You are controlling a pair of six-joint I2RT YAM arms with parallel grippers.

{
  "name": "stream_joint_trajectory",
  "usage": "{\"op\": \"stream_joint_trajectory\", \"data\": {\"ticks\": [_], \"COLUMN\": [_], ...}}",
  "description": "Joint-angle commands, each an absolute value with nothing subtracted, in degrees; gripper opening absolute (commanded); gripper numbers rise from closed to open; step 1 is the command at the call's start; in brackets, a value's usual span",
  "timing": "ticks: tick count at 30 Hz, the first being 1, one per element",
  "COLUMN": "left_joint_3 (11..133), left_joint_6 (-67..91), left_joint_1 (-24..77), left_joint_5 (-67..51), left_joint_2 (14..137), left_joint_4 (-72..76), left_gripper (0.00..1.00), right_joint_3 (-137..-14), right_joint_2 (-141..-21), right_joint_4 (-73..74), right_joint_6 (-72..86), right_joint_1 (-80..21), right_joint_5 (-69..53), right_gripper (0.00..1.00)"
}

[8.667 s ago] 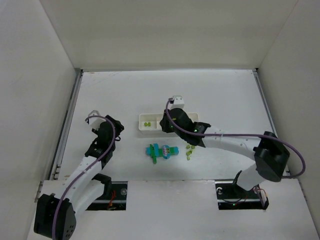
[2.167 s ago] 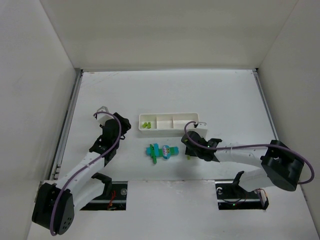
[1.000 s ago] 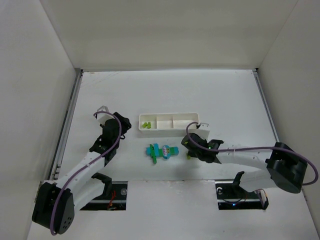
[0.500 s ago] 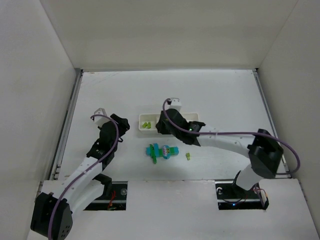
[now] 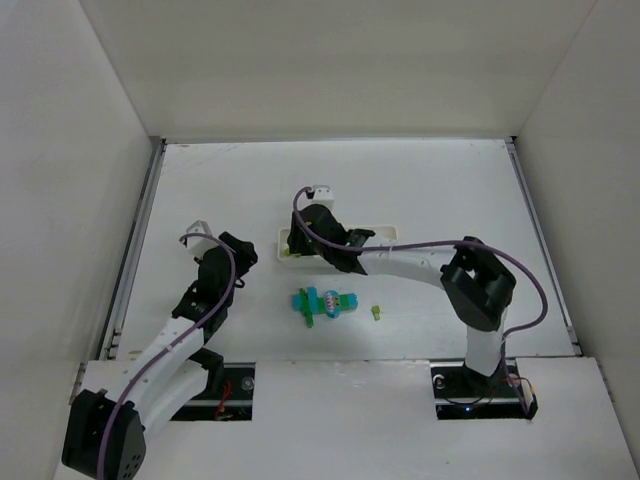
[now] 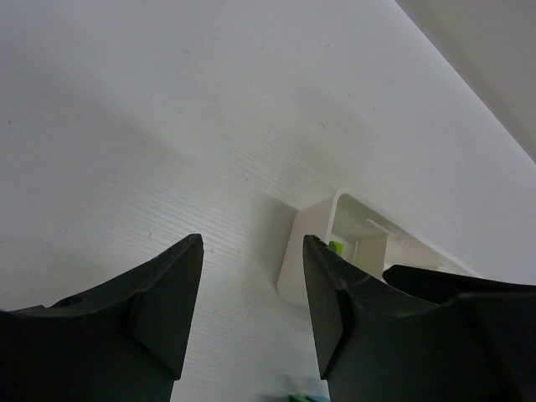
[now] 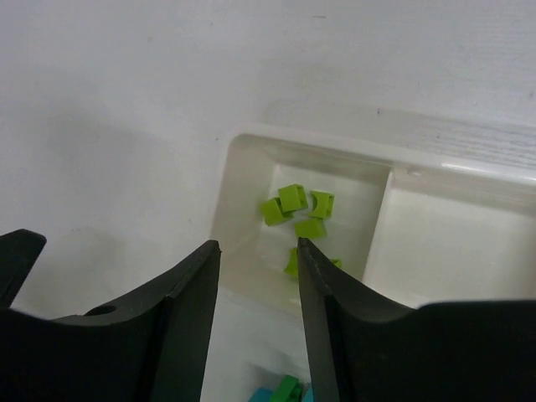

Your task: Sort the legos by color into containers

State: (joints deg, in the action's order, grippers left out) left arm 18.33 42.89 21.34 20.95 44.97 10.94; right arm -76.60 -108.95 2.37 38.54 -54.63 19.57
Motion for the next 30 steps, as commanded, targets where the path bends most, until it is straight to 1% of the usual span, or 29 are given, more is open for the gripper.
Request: {"op": "stream_joint_trajectory", "data": {"ticks": [1, 2, 3, 5, 8, 10, 12, 14, 16, 18, 19, 23, 27, 30], "left_joint_3": [18.8, 19.0, 19.2, 19.6, 20.0, 20.1, 20.4, 20.8, 21.4, 22.0, 22.1, 22.2, 21.2, 20.7], "left_joint_6": [43.5, 43.5, 43.4, 43.2, 42.9, 42.8, 42.6, 42.4, 42.4, 42.4, 42.4, 42.1, 41.8, 41.8], "left_joint_1": [21.0, 21.0, 21.0, 21.2, 21.1, 21.0, 21.0, 21.0, 21.4, 21.8, 22.0, 22.5, 21.5, 21.0], "left_joint_5": [20.7, 20.7, 20.7, 20.7, 20.7, 20.7, 20.6, 20.6, 20.6, 20.6, 20.6, 20.7, 20.7, 20.6], "left_joint_2": [45.4, 45.5, 45.5, 45.5, 46.1, 47.2, 48.4, 49.8, 51.1, 52.2, 52.5, 51.3, 49.0, 48.3], "left_joint_4": [12.0, 12.0, 12.0, 12.0, 12.3, 12.9, 13.7, 14.6, 15.6, 16.2, 16.3, 15.7, 14.7, 14.5], "left_gripper": [0.48, 0.48, 0.48, 0.48, 0.48, 0.48, 0.48, 0.48, 0.48, 0.48, 0.48, 0.48, 0.48, 0.48], "right_joint_3": [-76.9, -75.4, -73.3, -66.9, -53.5, -43.6, -36.6, -34.3, -33.9, -34.6, -35.1, -37.2, -39.4, -40.6], "right_joint_2": [-102.7, -100.7, -98.4, -92.4, -81.6, -73.1, -66.0, -63.4, -63.5, -65.1, -66.3, -72.5, -78.0, -80.5], "right_joint_4": [-0.7, -0.7, -0.7, -0.9, -0.4, 0.5, 6.7, 15.6, 21.7, 23.5, 23.6, 23.0, 22.9, 22.3], "right_joint_6": [37.2, 37.1, 36.7, 36.1, 36.8, 38.5, 42.3, 48.5, 52.2, 52.9, 52.9, 51.4, 50.5, 50.3], "right_joint_1": [-53.6, -53.6, -53.6, -53.7, -54.7, -57.6, -60.8, -61.8, -63.7, -65.5, -65.9, -66.0, -65.9, -65.8], "right_joint_5": [21.2, 21.2, 21.5, 23.5, 28.0, 32.1, 33.6, 32.7, 33.1, 34.8, 35.2, 35.2, 35.3, 35.8], "right_gripper": [0.49, 0.49, 0.46, 0.36, 0.21, 0.19, 0.22, 0.27, 0.36, 0.49, 0.52, 0.55, 0.52, 0.48]}}
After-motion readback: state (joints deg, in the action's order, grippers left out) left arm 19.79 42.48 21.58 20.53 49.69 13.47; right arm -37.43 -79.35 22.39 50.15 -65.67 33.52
